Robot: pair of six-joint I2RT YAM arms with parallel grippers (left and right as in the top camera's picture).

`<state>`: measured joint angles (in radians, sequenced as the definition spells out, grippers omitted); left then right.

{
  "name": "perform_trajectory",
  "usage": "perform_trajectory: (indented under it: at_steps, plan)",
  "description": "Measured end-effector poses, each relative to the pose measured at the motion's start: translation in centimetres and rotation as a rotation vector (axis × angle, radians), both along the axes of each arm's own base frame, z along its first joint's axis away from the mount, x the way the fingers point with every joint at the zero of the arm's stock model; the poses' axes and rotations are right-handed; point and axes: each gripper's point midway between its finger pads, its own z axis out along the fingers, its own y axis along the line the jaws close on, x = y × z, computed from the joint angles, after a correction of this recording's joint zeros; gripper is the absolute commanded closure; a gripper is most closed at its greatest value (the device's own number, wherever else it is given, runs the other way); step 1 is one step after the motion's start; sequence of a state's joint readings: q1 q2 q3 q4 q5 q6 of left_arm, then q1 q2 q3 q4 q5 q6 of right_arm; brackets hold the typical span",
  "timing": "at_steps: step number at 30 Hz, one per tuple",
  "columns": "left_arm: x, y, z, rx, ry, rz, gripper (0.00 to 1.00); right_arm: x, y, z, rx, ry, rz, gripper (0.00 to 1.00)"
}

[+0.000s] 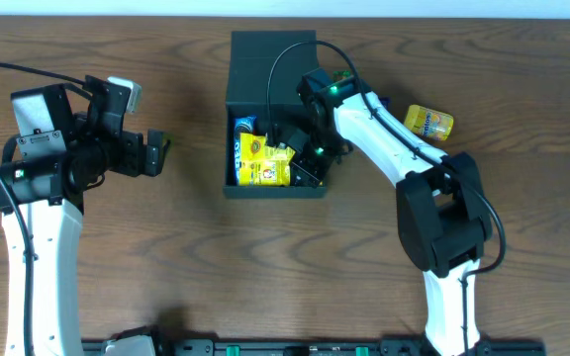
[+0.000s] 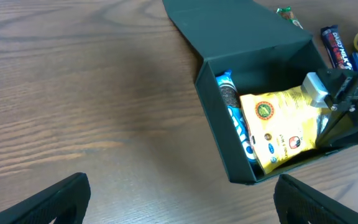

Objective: Pack container
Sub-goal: 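Press the yellow bag down into the box with the right gripper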

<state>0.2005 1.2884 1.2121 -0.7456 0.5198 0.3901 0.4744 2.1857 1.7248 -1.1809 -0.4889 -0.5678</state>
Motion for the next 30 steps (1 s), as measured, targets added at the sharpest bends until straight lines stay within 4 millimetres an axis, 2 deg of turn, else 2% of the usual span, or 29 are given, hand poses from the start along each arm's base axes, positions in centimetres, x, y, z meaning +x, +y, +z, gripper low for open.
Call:
perform_trajectory:
  at_steps: [3,6,13,16,22,27,30]
  plan:
    - [0.0,0.0,0.0,0.0,0.0,0.0,0.05,-0.1,-0.2,0.2,-0.011,0.008,0.0,0.99]
    - [0.0,0.0,0.0,0.0,-0.001,0.0,0.05,-0.1,-0.3,1.4,-0.024,0.02,-0.001,0.99]
    - [0.0,0.0,0.0,0.0,-0.002,0.0,0.05,2.5,1.9,7.3,0.08,-0.077,0.0,0.99]
    - [0.0,0.0,0.0,0.0,-0.001,0.0,0.04,3.8,2.7,8.5,0.123,-0.138,0.005,0.99]
    - [0.0,0.0,0.0,0.0,-0.001,0.0,0.05,4.9,3.1,7.6,0.136,-0.19,0.009,0.99]
    - [0.0,0.0,0.0,0.0,-0.001,0.0,0.05,5.2,2.8,3.9,0.108,-0.194,-0.01,0.99]
    - [0.0,0.0,0.0,0.0,-0.002,0.0,0.05,4.6,2.3,1.7,0.084,-0.171,-0.028,0.98]
